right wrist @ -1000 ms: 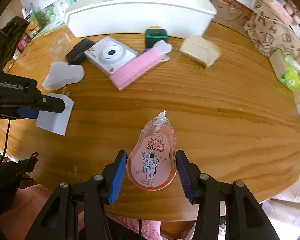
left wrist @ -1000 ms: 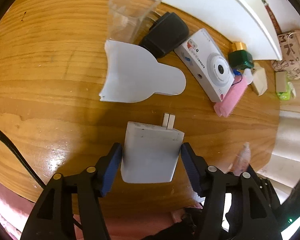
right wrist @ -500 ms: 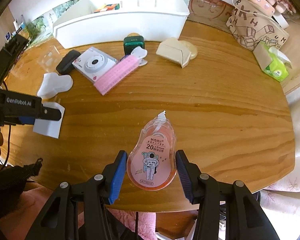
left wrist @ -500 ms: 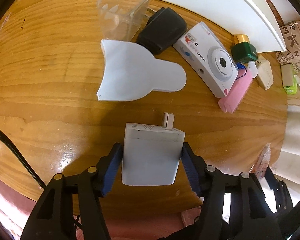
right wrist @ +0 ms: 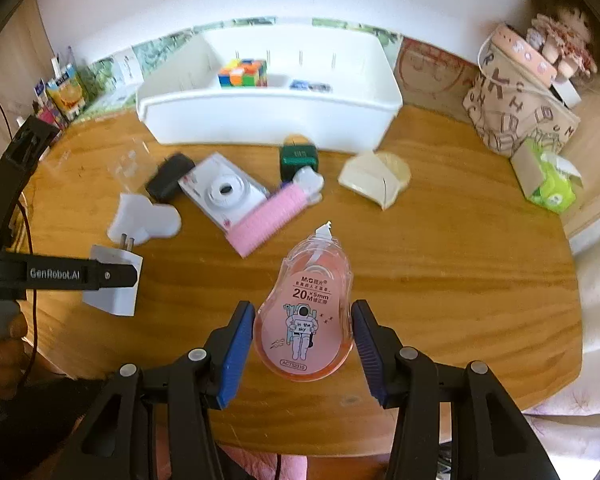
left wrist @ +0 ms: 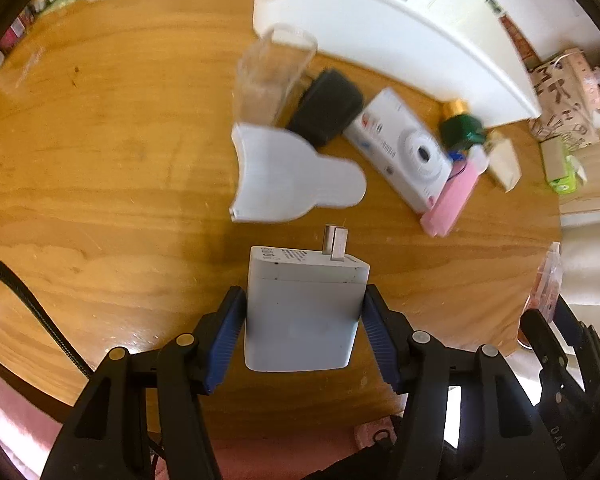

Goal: Organize rigid objects
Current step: 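Lift the charger with the left tool while the right tool carries the tape roller to the bin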

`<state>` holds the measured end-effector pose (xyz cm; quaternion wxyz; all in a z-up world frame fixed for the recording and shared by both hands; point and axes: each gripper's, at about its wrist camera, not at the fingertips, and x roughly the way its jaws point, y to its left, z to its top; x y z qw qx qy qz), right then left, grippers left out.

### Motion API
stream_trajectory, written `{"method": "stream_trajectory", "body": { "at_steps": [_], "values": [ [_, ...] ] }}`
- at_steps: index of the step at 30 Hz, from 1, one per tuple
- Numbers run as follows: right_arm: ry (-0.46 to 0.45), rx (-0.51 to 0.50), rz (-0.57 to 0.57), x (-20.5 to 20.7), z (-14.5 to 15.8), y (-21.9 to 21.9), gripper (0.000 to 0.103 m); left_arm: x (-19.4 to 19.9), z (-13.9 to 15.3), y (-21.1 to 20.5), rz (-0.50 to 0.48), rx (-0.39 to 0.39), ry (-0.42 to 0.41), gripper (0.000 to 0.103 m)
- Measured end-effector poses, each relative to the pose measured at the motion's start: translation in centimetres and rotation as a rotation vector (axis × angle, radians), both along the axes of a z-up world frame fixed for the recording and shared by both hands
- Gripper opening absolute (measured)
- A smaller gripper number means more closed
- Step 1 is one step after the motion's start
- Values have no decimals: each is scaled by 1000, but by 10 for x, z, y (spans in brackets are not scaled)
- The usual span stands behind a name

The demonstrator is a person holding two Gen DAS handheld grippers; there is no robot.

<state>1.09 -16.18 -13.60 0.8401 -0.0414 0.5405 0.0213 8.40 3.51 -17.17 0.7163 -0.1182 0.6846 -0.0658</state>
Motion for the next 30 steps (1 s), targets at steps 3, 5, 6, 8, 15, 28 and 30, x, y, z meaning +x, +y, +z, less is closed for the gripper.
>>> {"method": "stream_trajectory", "body": {
  "at_steps": [3,5,6,8,15,28,30],
  "values": [
    [-34,14,1,4,9,3,50,2,11,4,5,19,-50,62],
    [-68,24,-2,5,16,5,50,2,19,9,9,21,-91,62],
    [-92,33,-3,5,20,5,50,6,22,14,10,21,-114,62],
    [-133,48,-4,6,28,5,50,5,31,16,12,21,-163,62],
    [-308,71,-7,7,56,3,50,-5,52,13,12,-15,-329,62],
    [-516,107,81,21,82,-4,50,-18,100,12,11,-180,-652,62],
    [-545,98,98,25,83,-4,50,-16,106,9,10,-173,-688,62]
  ]
}}
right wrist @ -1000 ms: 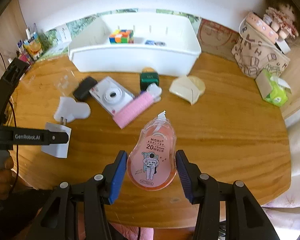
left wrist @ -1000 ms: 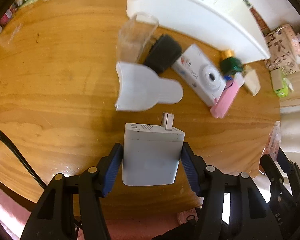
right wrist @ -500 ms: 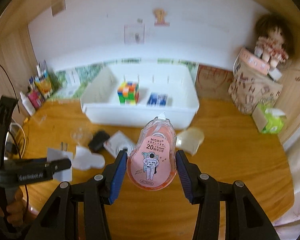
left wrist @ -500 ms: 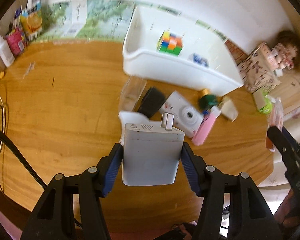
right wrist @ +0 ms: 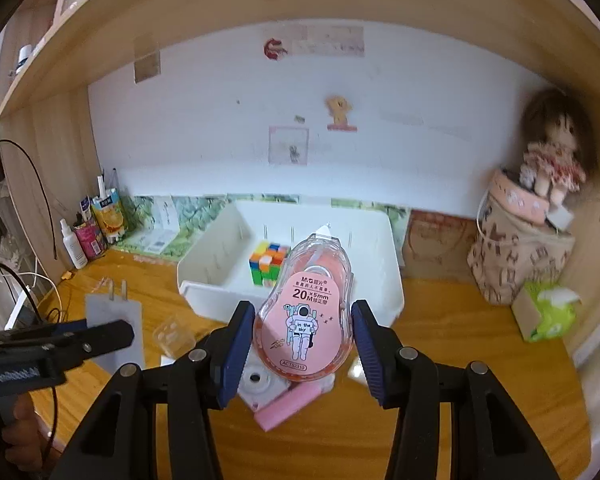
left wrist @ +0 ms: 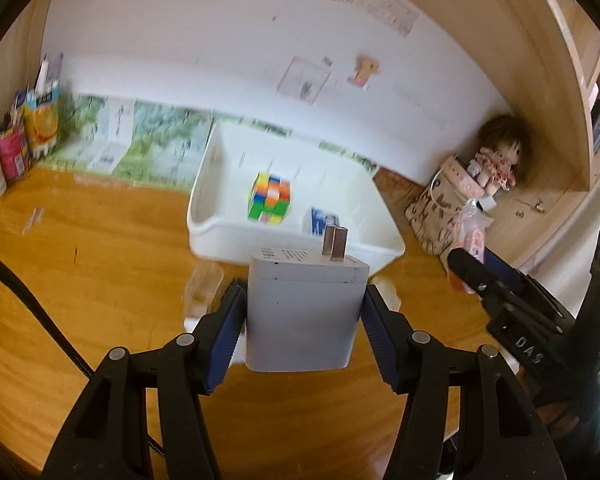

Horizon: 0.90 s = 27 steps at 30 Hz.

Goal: Organize rigid objects
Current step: 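Lift the charger with the left tool while the right tool carries the tape roller to the bin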

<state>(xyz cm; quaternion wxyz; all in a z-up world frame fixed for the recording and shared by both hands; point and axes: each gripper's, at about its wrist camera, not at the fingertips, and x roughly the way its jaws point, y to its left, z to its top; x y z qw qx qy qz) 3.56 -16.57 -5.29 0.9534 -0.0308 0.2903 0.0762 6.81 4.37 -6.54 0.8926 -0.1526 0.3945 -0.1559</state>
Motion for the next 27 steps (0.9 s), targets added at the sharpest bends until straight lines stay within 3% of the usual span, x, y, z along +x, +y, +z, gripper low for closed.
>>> {"method": "stream_trajectory", "body": {
  "at_steps": [12,27],
  "values": [
    [-169,-39,85,29,4,-4,50,44,10,-21,35,40,-75,62],
    [-161,-72,112,95,-33,-4,50,110,7,-35,81,130,-82,62]
  ]
}}
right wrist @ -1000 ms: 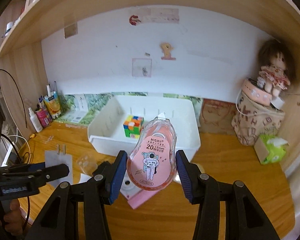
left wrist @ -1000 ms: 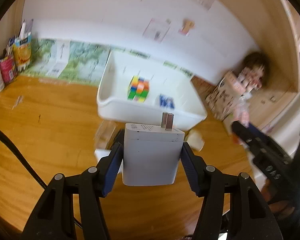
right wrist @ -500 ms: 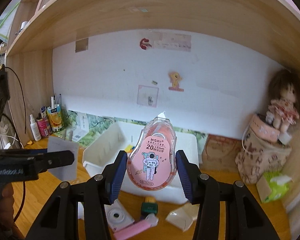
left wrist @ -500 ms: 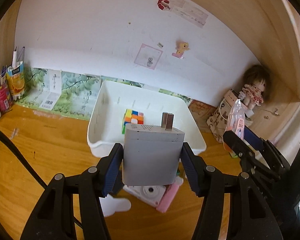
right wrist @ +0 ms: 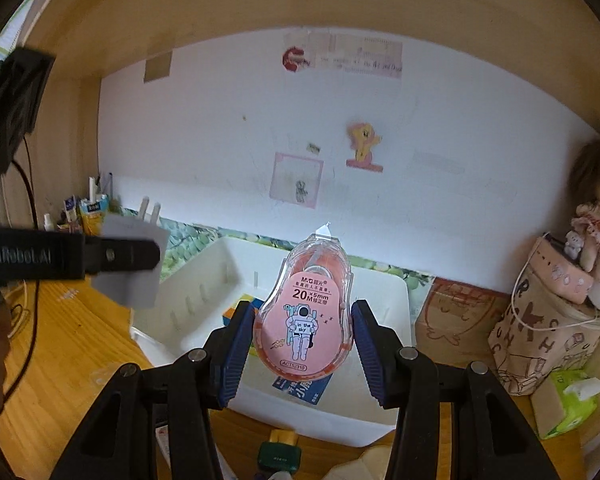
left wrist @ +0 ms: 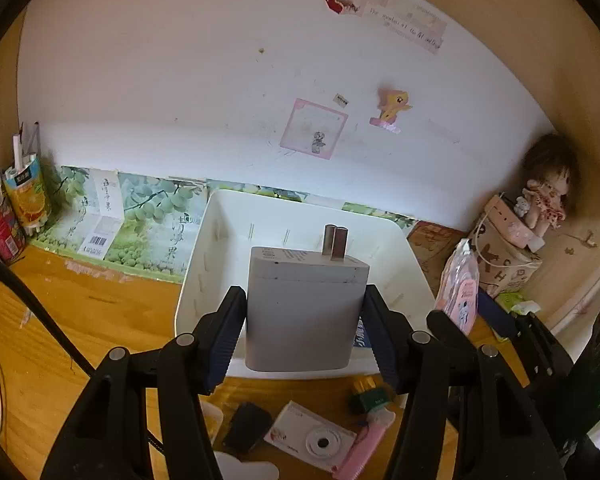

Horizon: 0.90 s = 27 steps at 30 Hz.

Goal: Organize rigid objects
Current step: 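Lift the charger with the left tool while the right tool carries the tape roller to the bin, then open both tools to drop the charger and tape roller into the bin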

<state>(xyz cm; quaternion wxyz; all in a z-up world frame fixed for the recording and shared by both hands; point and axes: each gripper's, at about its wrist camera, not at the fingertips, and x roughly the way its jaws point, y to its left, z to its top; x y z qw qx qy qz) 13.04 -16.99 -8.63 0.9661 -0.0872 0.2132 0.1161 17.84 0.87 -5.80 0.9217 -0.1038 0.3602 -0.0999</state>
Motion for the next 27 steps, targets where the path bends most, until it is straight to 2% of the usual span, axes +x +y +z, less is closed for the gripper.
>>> {"method": "stream_trajectory", "body": {
  "at_steps": [15,23,25,27],
  "values": [
    [95,23,-55,38,-37,-13,50,40,-23,-24,-3,158,-6,63],
    [137,25,-91,46,-47,-19,51,52,-42,-36,-38,208,67,63],
    [148,23,-101,48,-48,-19,52,51,-41,-38,-33,222,47,62],
    [144,17,-107,48,-49,-20,60,48,-35,-39,-31,237,9,64]
  ]
}}
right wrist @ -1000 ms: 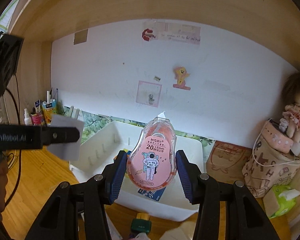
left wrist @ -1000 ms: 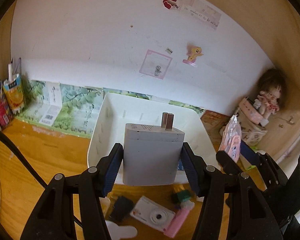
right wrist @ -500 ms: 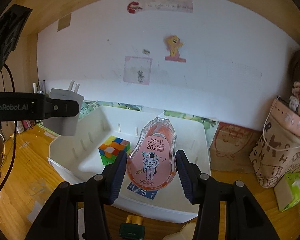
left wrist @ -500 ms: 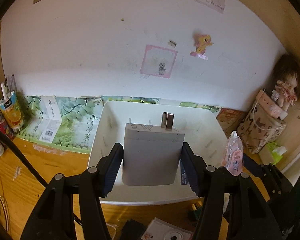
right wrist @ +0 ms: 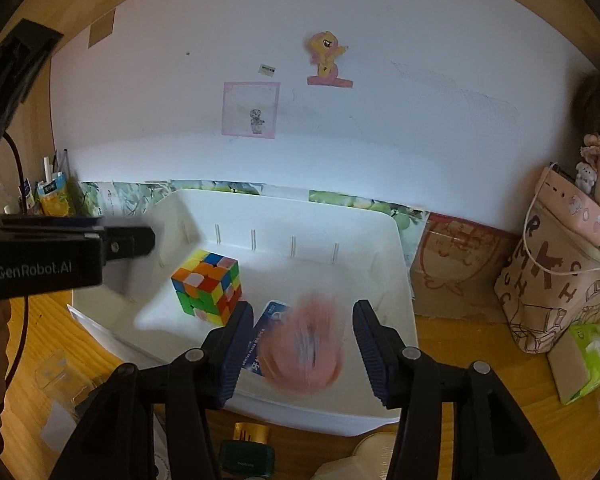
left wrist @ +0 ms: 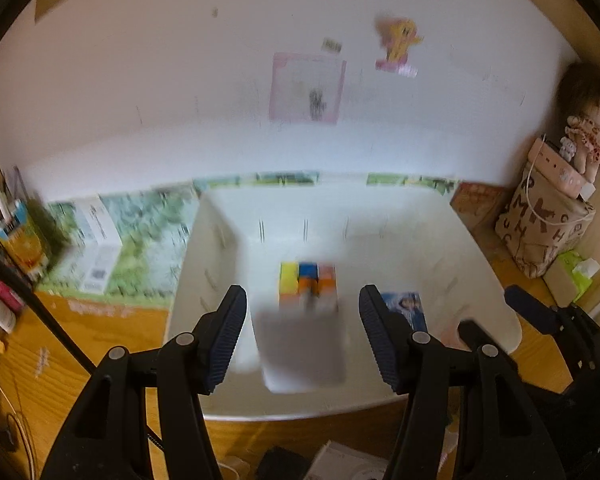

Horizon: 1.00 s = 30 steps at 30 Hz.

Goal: Organize rigid objects
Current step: 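Open both tools to drop the charger and tape roller into the bin, then withdraw both tools from the bin back toward the desk items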

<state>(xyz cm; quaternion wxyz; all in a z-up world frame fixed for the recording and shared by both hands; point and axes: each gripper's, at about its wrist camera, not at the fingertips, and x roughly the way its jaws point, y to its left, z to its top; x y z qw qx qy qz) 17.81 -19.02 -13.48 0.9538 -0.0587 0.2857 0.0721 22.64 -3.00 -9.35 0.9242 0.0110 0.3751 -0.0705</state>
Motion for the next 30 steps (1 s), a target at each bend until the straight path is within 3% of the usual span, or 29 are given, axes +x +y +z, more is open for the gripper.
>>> {"method": "stream_trajectory", "body": {
  "at_steps": [2,9,19,30],
  "values": [
    [-6,-4,-1,-2,1,0,66,-1,2,-2,-11,24,0,72],
    [-37,-14,-1,-12,12,3,79,-12,17,3,-5,17,-41,74],
    [-124,-17,-25,-45,44,5,82,-48,52,13,14,9,-160,78],
    [-229,11,-94,-94,74,6,85,-95,75,35,6,-34,-173,82]
  ]
}}
